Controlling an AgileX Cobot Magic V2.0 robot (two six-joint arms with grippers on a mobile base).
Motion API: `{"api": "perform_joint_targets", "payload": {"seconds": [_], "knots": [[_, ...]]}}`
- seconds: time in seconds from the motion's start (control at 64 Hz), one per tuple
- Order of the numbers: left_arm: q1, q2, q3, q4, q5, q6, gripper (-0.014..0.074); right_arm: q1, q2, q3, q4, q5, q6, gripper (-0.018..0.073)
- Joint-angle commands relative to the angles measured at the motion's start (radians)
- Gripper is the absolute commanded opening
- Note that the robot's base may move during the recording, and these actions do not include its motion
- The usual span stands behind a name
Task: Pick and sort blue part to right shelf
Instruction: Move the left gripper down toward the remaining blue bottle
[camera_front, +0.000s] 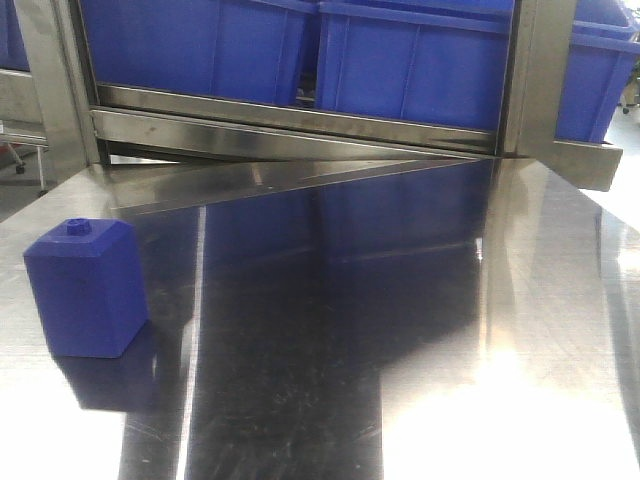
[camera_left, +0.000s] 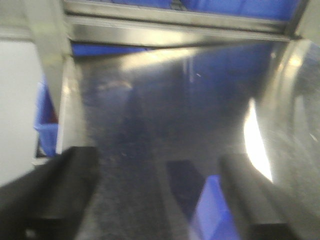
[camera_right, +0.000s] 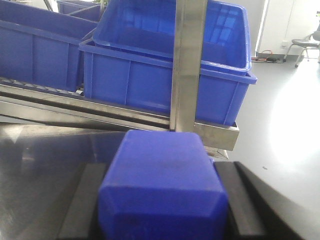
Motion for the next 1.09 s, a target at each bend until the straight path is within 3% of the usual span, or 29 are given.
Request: {"api": "perform_joint_targets", "payload": {"seconds": [0.0, 0.078, 0.297, 0.437, 0.609, 0.781, 1.078], "knots": [[-0.048, 0.084, -0.103, 0.002, -0.025, -0.037, 0.0697, -0.005, 0.008, -0.029, -0.011, -0.09, -0.009, 0.0403], [-0.089, 0.16, -0.19, 0.006, 0.084, -0.067, 0.0691, -0.005, 0.008, -0.029, -0.011, -0.09, -0.009, 0.0403], [-0.16, 0.43, -0.433, 0.03, 0.425, -0.338, 0.0691, -0.005, 0.008, -0.029, -0.011, -0.09, -0.009, 0.0403], [-0.194, 0.593, -0.586, 0.051, 0.619, -0.456, 0.0691, -0.005, 0.008, -0.029, -0.011, -0.09, -0.009, 0.0403], [-0.228, 0.739, -0.75, 0.02, 0.818, -0.478, 0.0691, -0.005, 0.008, -0.029, -0.011, -0.09, -0.009, 0.0403], [-0.233, 0.845, -0.85, -0.009, 0.946, -0.478, 0.0691, -0.005, 0.008, -0.029, -0.011, -0.09, -0.009, 0.0403], [-0.233, 0.927, -0.861, -0.026, 0.984, -0.478, 0.0691, -0.005, 0.008, -0.029, -0.011, -0.09, -0.009, 0.0403]]}}
